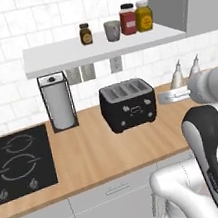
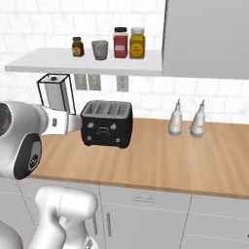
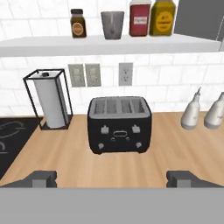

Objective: Gather all objects into one cabinet and sort the glasses and bowls to opposite sides.

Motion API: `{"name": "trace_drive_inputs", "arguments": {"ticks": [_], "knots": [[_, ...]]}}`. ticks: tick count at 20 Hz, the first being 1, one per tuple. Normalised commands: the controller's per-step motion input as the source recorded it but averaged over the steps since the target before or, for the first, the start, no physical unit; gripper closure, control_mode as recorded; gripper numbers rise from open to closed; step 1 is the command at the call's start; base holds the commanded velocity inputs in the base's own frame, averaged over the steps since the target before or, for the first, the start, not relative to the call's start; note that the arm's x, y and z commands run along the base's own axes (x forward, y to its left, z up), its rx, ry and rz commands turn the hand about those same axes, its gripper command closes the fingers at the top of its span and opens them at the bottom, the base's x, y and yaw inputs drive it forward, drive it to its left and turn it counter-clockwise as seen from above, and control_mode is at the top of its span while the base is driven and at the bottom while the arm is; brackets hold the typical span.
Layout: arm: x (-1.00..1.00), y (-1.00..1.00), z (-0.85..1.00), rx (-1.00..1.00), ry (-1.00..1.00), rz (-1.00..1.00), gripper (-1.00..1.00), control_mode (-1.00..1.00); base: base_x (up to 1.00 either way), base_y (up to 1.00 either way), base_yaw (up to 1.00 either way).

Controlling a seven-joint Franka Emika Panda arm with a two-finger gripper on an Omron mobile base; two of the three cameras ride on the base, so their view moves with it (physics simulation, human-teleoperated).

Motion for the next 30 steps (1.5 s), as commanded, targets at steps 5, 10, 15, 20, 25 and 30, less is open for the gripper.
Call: {"name": "trace_drive_inputs", "arguments": {"ticks": [5,10,15,20,25,30], "knots": [[0.00,0.00,0.00,0.00,0.00,0.00,-1.00,1.00,0.75,-0.17,0.00],[0.00,0.00,0.00,0.00,0.00,0.00,-1.00,1.00,0.63,-0.16,0.00],[0.00,0.00,0.00,0.00,0.00,0.00,-1.00,1.00,0.50,-0.16,0.00],[0.00,0.00,0.00,0.00,0.00,0.00,-1.00,1.00,0.18,-0.06,0.00],[0.00,-0.02,0.00,0.00,0.00,0.00,-1.00,-1.00,0.11,-0.01,0.00],[-0.20,-0.25,0.44,0.01,0.00,-0.02,-1.00,-1.00,0.00,0.00,0.00]]}}
